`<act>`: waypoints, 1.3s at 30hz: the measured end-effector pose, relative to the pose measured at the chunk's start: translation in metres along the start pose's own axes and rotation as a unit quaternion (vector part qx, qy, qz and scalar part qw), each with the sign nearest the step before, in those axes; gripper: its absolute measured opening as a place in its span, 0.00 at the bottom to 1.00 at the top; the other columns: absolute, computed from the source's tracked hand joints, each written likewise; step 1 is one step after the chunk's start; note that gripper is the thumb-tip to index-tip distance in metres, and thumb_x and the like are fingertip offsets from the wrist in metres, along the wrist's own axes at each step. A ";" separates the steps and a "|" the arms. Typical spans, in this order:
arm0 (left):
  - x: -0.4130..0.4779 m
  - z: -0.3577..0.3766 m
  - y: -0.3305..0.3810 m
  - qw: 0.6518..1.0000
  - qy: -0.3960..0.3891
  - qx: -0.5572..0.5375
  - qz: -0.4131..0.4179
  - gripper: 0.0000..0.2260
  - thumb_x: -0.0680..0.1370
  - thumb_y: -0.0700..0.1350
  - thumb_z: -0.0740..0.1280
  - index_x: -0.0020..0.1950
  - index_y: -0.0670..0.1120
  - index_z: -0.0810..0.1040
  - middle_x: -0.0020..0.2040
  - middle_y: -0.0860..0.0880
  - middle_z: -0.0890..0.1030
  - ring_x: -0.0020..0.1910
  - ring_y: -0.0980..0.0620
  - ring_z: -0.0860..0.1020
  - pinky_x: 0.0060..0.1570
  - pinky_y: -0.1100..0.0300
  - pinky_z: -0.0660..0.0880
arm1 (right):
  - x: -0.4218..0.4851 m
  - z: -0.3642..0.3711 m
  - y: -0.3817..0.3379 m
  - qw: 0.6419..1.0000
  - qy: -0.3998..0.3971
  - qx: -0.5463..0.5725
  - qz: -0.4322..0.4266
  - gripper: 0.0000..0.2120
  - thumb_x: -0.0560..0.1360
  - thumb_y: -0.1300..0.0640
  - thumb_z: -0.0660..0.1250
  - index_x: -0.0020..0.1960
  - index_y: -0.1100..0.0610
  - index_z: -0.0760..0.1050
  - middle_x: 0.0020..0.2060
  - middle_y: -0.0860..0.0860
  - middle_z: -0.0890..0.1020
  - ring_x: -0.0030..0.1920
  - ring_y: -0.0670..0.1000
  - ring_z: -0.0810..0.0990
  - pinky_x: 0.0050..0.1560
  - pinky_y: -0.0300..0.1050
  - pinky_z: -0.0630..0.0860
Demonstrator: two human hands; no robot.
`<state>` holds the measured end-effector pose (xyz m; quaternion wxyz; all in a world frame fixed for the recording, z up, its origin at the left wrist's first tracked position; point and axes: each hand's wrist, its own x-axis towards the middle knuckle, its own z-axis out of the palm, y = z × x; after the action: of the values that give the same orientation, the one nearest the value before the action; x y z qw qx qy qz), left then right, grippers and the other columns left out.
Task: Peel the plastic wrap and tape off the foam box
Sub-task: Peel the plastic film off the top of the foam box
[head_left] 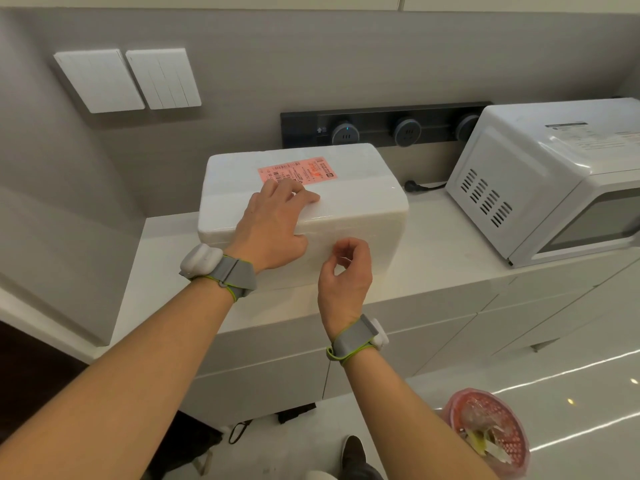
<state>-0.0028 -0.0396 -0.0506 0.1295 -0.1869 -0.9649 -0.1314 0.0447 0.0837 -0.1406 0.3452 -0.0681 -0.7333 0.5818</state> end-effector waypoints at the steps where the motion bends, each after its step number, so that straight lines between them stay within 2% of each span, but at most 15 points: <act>1: 0.000 0.000 0.000 1.000 0.001 0.000 0.000 0.31 0.67 0.44 0.65 0.71 0.54 0.68 0.64 0.53 0.68 0.63 0.48 0.64 0.63 0.53 0.64 | 0.000 0.000 0.000 1.000 0.001 0.002 0.001 0.11 0.73 0.73 0.64 0.51 0.62 0.74 0.47 0.54 0.78 0.46 0.51 0.77 0.50 0.46 0.78; 8: 0.000 0.001 0.000 1.000 0.003 -0.002 -0.002 0.31 0.67 0.44 0.66 0.70 0.55 0.68 0.64 0.54 0.67 0.63 0.49 0.63 0.64 0.53 0.65 | -0.003 -0.001 0.003 0.999 0.006 0.015 0.028 0.08 0.74 0.71 0.66 0.51 0.62 0.74 0.46 0.55 0.78 0.45 0.52 0.78 0.49 0.49 0.78; 12: 0.000 0.001 -0.001 1.000 0.001 0.000 -0.001 0.31 0.68 0.44 0.66 0.71 0.55 0.67 0.65 0.54 0.67 0.64 0.49 0.63 0.63 0.53 0.64 | -0.006 0.001 0.004 0.999 0.018 0.002 0.035 0.08 0.74 0.69 0.67 0.51 0.60 0.74 0.45 0.52 0.79 0.44 0.52 0.78 0.48 0.52 0.78; 21: 0.000 0.001 -0.001 1.000 0.002 0.004 0.003 0.31 0.68 0.44 0.66 0.71 0.55 0.67 0.65 0.54 0.67 0.64 0.48 0.63 0.63 0.53 0.65 | -0.003 0.004 0.003 0.999 0.027 0.000 0.037 0.10 0.74 0.68 0.68 0.49 0.56 0.73 0.43 0.50 0.79 0.44 0.51 0.78 0.48 0.47 0.76; 27: -0.001 0.000 0.001 1.000 0.002 0.004 0.003 0.31 0.67 0.44 0.66 0.71 0.54 0.68 0.64 0.53 0.67 0.63 0.49 0.63 0.64 0.53 0.64 | 0.004 0.007 0.005 0.999 0.033 0.000 0.039 0.11 0.73 0.67 0.69 0.49 0.54 0.72 0.40 0.50 0.78 0.41 0.48 0.78 0.45 0.38 0.74; 33: -0.001 0.000 0.000 1.000 0.007 0.001 0.005 0.31 0.67 0.44 0.65 0.71 0.54 0.68 0.64 0.53 0.67 0.64 0.49 0.63 0.64 0.52 0.65 | 0.004 0.015 0.004 0.997 0.059 -0.018 0.040 0.12 0.71 0.68 0.68 0.45 0.53 0.70 0.38 0.51 0.77 0.39 0.50 0.76 0.43 0.30 0.69; 39: -0.001 0.001 0.000 1.000 0.006 0.008 0.005 0.31 0.67 0.45 0.65 0.71 0.54 0.68 0.64 0.53 0.67 0.63 0.49 0.63 0.63 0.53 0.65 | 0.003 0.018 0.007 0.997 0.063 -0.025 0.041 0.10 0.70 0.68 0.68 0.43 0.56 0.70 0.37 0.52 0.76 0.39 0.52 0.75 0.43 0.30 0.67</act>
<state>-0.0020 -0.0393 -0.0513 0.1376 -0.1895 -0.9642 -0.1244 0.0295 0.0725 -0.1466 0.3651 -0.1431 -0.7207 0.5716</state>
